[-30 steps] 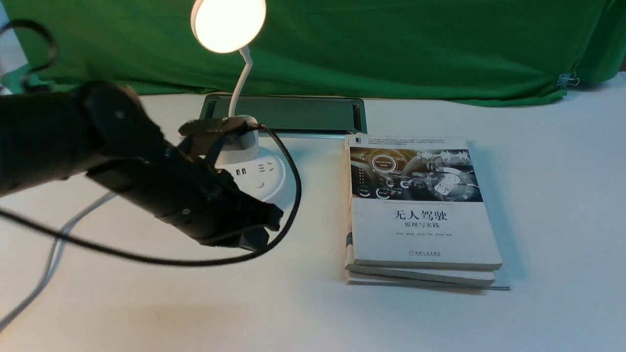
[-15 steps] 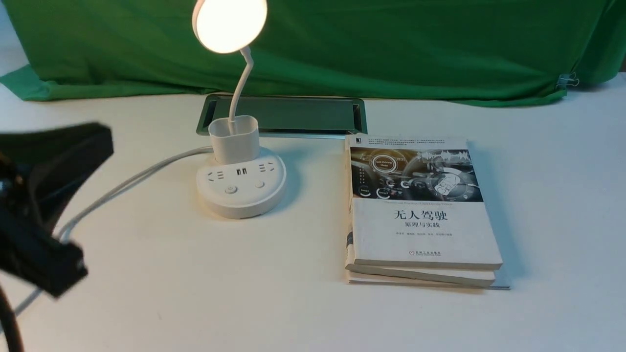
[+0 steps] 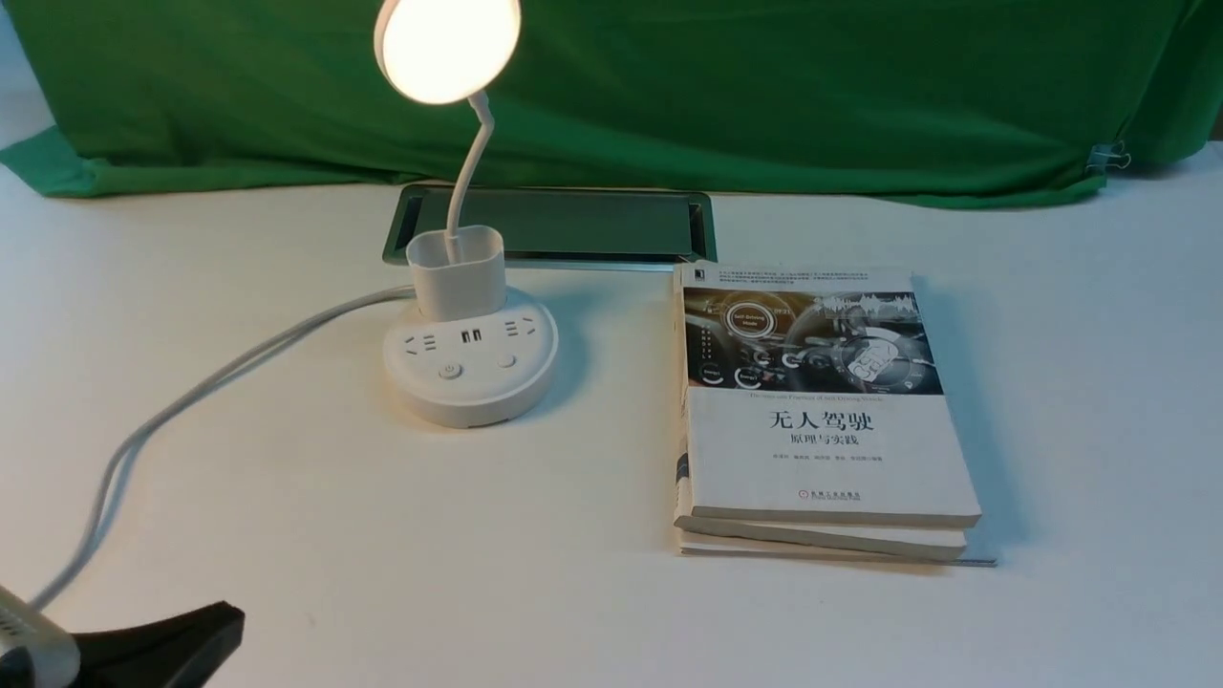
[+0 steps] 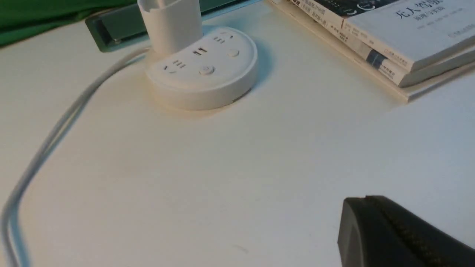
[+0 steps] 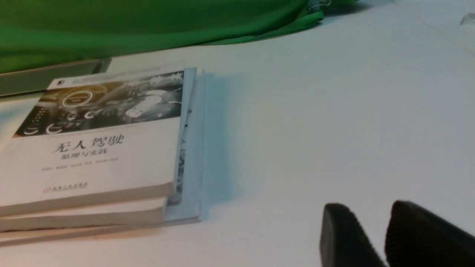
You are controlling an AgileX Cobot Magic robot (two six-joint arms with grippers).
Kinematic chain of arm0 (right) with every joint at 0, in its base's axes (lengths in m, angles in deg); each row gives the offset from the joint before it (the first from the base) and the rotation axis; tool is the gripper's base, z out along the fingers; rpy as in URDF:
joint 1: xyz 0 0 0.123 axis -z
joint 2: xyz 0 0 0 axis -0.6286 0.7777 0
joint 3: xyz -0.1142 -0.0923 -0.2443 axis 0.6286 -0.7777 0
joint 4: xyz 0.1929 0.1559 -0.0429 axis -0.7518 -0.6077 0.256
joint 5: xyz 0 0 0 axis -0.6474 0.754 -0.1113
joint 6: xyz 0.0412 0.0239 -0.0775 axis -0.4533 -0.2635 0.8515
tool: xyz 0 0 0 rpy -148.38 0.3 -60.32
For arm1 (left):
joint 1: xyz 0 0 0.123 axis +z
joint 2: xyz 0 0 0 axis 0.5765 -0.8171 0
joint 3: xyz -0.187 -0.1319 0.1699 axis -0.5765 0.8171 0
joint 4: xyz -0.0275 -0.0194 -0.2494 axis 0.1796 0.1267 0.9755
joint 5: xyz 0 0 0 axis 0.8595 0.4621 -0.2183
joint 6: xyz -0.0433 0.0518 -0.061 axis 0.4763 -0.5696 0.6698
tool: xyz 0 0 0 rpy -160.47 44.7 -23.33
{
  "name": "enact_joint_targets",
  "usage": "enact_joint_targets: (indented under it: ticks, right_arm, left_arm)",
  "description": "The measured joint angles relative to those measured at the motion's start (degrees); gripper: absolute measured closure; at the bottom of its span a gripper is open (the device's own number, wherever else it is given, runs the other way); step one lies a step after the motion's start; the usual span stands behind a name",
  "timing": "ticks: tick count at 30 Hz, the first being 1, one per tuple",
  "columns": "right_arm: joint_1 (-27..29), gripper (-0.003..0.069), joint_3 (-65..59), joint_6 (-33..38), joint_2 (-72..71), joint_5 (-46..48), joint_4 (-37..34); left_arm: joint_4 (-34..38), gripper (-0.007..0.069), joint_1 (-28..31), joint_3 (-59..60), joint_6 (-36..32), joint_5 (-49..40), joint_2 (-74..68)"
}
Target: Turn on the desk lamp on the white desktop with your hand.
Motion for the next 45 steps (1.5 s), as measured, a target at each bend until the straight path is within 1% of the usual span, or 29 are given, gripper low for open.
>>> enact_joint_targets:
  ticks: [1, 2, 4, 5, 6, 7, 9, 11, 12, 13, 14, 16, 17, 18, 19, 21, 45]
  right_arm:
    - [0.00, 0.0418, 0.00, 0.00, 0.00, 0.00, 0.00]
    - [0.00, 0.0418, 0.00, 0.00, 0.00, 0.00, 0.00]
    - [0.00, 0.0418, 0.00, 0.00, 0.00, 0.00, 0.00]
    - [0.00, 0.0418, 0.00, 0.00, 0.00, 0.00, 0.00]
    - [0.00, 0.0418, 0.00, 0.00, 0.00, 0.00, 0.00]
    - [0.00, 0.0418, 0.00, 0.00, 0.00, 0.00, 0.00]
    - [0.00, 0.0418, 0.00, 0.00, 0.00, 0.00, 0.00]
    - [0.00, 0.0418, 0.00, 0.00, 0.00, 0.00, 0.00]
    - [0.00, 0.0418, 0.00, 0.00, 0.00, 0.00, 0.00]
    - [0.00, 0.0418, 0.00, 0.00, 0.00, 0.00, 0.00]
    - [0.00, 0.0418, 0.00, 0.00, 0.00, 0.00, 0.00]
    - [0.00, 0.0418, 0.00, 0.00, 0.00, 0.00, 0.00]
    - [0.00, 0.0418, 0.00, 0.00, 0.00, 0.00, 0.00]
    - [0.00, 0.0418, 0.00, 0.00, 0.00, -0.06, 0.00]
    - [0.00, 0.0418, 0.00, 0.00, 0.00, 0.00, 0.00]
    - [0.00, 0.0418, 0.00, 0.00, 0.00, 0.00, 0.00]
    - [0.00, 0.0418, 0.00, 0.00, 0.00, 0.00, 0.00]
  left_arm:
    - [-2.29, 0.0624, 0.14, 0.42, 3.04, 1.40, 0.59]
    - [-2.93, 0.0624, 0.23, 0.55, 4.67, 1.79, 0.93]
    - [-12.68, 0.0624, 2.39, 3.74, 17.40, 8.71, 3.84]
    - [-13.73, 0.0624, 2.66, 4.32, 18.23, 9.72, 4.07]
    - [-15.33, 0.0624, 3.91, 5.52, 21.79, 11.72, 5.35]
    - [-16.98, 0.0624, 6.94, 7.66, 25.18, 15.23, 7.37]
    - [-18.45, 0.0624, 10.95, 9.22, 27.24, 18.05, 10.56]
    - [-18.45, 0.0624, 12.79, 9.28, 27.92, 18.01, 12.39]
    - [-18.45, 0.0624, 15.37, 9.32, 28.17, 16.44, 15.36]
    - [-18.02, 0.0624, 16.58, 9.32, 28.27, 14.76, 17.21]
    - [-17.92, 0.0624, 16.98, 9.32, 28.27, 14.36, 17.93]
    - [-16.31, 0.0624, 18.34, 9.32, 28.31, 8.94, 21.16]
    - [-15.98, 0.0624, 18.47, 9.32, 28.31, 7.80, 21.37]
    - [-14.82, 0.0624, 18.82, 9.32, 28.46, 3.09, 21.84]
    - [-14.46, 0.0624, 18.84, 9.38, 28.57, 0.54, 21.91]
    - [-14.11, 0.0624, 18.84, 9.38, 28.57, -0.63, 21.91]
    - [-13.68, 0.0624, 18.84, 9.38, 28.06, -0.40, 22.21]
